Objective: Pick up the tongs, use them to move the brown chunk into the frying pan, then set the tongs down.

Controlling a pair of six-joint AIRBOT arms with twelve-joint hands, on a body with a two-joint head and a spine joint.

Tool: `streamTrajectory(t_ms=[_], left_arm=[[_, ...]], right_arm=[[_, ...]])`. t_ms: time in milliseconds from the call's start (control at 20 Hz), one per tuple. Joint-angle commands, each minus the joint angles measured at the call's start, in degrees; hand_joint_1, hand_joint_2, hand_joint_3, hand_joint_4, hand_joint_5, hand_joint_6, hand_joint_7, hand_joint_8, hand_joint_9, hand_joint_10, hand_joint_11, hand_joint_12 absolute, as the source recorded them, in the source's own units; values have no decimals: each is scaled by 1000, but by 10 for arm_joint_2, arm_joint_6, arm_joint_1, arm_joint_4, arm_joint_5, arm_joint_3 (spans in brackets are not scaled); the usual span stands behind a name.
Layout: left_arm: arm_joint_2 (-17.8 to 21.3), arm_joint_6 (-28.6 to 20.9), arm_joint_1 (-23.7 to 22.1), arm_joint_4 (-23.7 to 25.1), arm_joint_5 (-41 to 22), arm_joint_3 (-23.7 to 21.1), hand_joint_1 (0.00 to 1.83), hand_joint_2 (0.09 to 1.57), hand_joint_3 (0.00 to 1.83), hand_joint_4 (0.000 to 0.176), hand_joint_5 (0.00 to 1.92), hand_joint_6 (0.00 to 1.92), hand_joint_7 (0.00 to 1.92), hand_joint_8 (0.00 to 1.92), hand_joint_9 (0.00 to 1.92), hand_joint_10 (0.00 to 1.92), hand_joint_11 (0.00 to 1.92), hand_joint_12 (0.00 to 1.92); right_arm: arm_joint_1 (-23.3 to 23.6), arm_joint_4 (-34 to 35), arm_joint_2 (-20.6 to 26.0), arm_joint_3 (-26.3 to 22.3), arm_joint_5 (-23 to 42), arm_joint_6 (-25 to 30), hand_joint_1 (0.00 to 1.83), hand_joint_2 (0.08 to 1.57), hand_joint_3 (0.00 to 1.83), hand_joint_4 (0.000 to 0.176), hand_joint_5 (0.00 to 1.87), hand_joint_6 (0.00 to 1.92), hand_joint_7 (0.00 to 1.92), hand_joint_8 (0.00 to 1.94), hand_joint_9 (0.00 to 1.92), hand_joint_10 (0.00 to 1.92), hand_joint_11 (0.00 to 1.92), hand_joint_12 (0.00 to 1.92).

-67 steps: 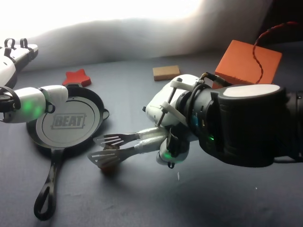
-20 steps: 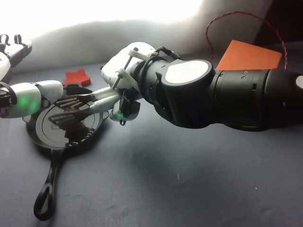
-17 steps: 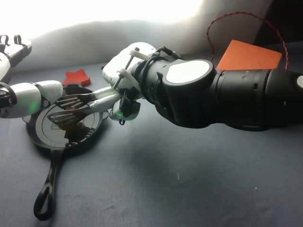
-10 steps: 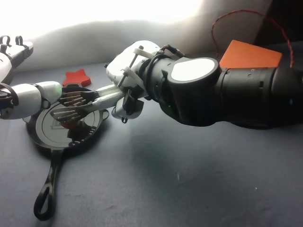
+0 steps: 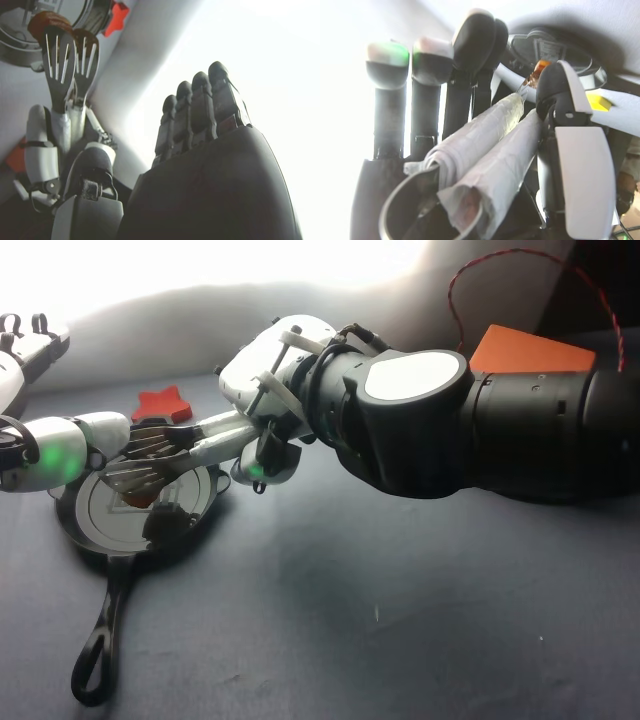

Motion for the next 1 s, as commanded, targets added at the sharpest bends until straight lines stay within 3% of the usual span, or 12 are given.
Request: streamTrajectory(t_ms=[0,50,150,550,700,950], left_arm=[[4,-1,-6,32,-47,1,0,1268,0,0,70,1,103,1,63,4,0,134],[4,-1,-6,32,-47,1,0,1268,0,0,72,1,103,1,64,4,0,134],[4,-1,-6,32,-48,1,0,1270,0,0,86,5,107,3,69,4,0,137],[4,-1,-6,32,-48,0,0,1263,0,0,73,4,99,4,56,3,0,109],[4,-1,-6,32,-48,-1,0,1260,0,0,79,3,106,2,67,2,0,155],[5,-1,-7,32,-48,-2,0,1263,0,0,81,1,107,3,71,2,0,152]], right_arm=[[6,-30,4,-5,0,-9,510,1354,0,0,928,848,1192,1068,1130,1665,1003,1921],[0,-40,5,-15,-3,-32,516,1345,0,0,929,841,1189,1076,1122,1656,976,1921],[-6,-78,8,-26,-36,5,530,1328,0,0,889,837,1094,991,1032,1554,809,1921],[11,-78,27,-37,-38,18,511,1307,0,0,928,695,1127,677,976,1381,698,1860],[25,-78,68,-84,-36,13,496,1319,2,0,922,703,1133,645,975,1339,695,1842],[34,-80,189,-222,-45,16,501,1326,2,0,919,688,1122,690,965,1397,688,1861]])
